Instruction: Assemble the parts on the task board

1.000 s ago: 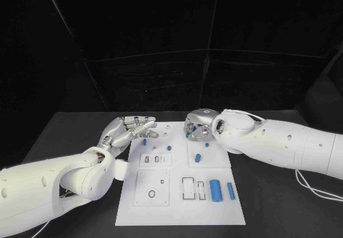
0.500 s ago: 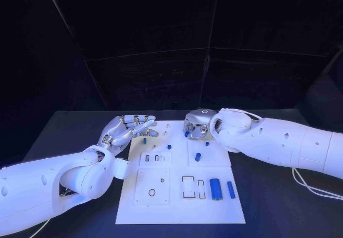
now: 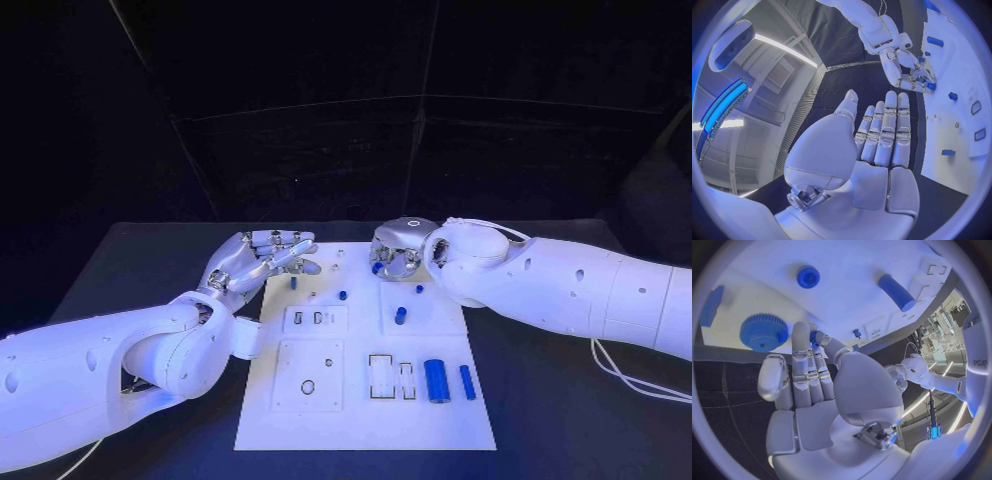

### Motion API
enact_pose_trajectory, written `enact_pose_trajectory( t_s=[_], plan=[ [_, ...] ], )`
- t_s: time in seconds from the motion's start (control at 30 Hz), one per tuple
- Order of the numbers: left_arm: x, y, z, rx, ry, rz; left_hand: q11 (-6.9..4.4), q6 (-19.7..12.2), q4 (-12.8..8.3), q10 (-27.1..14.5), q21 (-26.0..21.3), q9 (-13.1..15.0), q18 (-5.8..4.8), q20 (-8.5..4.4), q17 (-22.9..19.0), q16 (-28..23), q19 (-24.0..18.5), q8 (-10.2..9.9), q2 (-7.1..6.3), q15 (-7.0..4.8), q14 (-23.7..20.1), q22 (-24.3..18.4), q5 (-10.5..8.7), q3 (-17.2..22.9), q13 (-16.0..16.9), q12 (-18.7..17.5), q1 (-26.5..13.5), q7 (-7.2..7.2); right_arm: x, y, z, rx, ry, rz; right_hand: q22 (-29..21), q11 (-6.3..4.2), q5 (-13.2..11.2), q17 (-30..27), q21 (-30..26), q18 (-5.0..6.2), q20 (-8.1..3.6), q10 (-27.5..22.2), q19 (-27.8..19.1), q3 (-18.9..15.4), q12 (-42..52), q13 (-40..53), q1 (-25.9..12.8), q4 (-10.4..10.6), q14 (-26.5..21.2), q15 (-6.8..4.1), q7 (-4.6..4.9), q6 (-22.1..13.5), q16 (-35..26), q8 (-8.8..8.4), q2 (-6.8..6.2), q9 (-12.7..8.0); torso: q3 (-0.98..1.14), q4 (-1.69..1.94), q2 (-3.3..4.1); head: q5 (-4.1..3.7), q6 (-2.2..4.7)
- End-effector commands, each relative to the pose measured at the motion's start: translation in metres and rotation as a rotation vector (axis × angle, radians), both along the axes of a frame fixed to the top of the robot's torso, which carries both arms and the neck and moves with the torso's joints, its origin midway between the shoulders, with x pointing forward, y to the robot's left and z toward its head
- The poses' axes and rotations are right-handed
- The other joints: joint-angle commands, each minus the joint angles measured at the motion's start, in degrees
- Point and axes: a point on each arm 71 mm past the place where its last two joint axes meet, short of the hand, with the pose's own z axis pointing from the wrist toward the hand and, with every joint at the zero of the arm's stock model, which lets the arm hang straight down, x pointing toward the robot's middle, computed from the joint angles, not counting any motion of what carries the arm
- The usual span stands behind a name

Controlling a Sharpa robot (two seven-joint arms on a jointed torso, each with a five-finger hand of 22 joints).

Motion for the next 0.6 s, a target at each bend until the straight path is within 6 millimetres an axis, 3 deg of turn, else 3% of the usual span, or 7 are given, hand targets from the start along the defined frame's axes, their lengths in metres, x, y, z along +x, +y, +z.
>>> enact_pose_trajectory(
  t_s=[0.03,0.27,0.6],
  plan=[
    [0.000,0.000,0.002,-0.003,-0.010,-0.011,0.25,0.19,-0.30,-0.04,0.34,-0.06,0.75,-0.12,0.09,-0.21,0.38,-0.37,0.28,-0.01,0.32,-0.05,-0.33,0.13,-0.06,-0.26,0.17,0.32,0.000,0.005,0.017,0.096,-0.099,0.004,0.12,-0.08,0.02,-0.09,0.20,-1.18,0.07,0.42,0.39,0.49,0.22,0.09,0.32,-0.03,-0.09,-0.14,-0.13,0.49,0.37,0.21,0.07,0.29,-0.08,0.00,-0.04,0.20,0.25],
    [0.001,0.001,0.002,-0.002,-0.012,-0.009,0.25,0.19,-0.30,-0.04,0.34,-0.06,0.75,-0.12,0.09,-0.21,0.38,-0.37,0.28,-0.01,0.32,-0.05,-0.33,0.13,-0.06,-0.26,0.17,0.32,0.007,0.013,0.029,0.153,-0.151,-0.031,0.15,-0.08,0.06,-0.11,0.23,-1.18,0.03,0.40,0.39,0.79,0.16,0.12,0.30,0.04,-0.10,-0.16,-0.12,0.48,0.37,0.14,-0.18,0.28,-0.04,0.09,0.07,0.39,0.73],
    [0.002,0.000,0.004,-0.003,-0.015,-0.012,0.25,0.19,-0.36,-0.04,0.35,-0.06,0.75,-0.12,0.12,-0.27,0.41,-0.42,0.36,0.00,0.33,-0.05,-0.34,0.14,-0.06,-0.32,0.18,0.31,0.016,0.037,0.031,0.153,-0.160,-0.020,0.30,0.00,-0.25,-0.14,0.32,-1.22,0.02,0.21,0.46,1.21,-0.03,0.14,0.16,0.21,-0.10,-0.14,-0.05,0.33,0.39,-0.06,-0.74,0.23,-0.07,0.29,0.44,0.36,0.83]
  ],
)
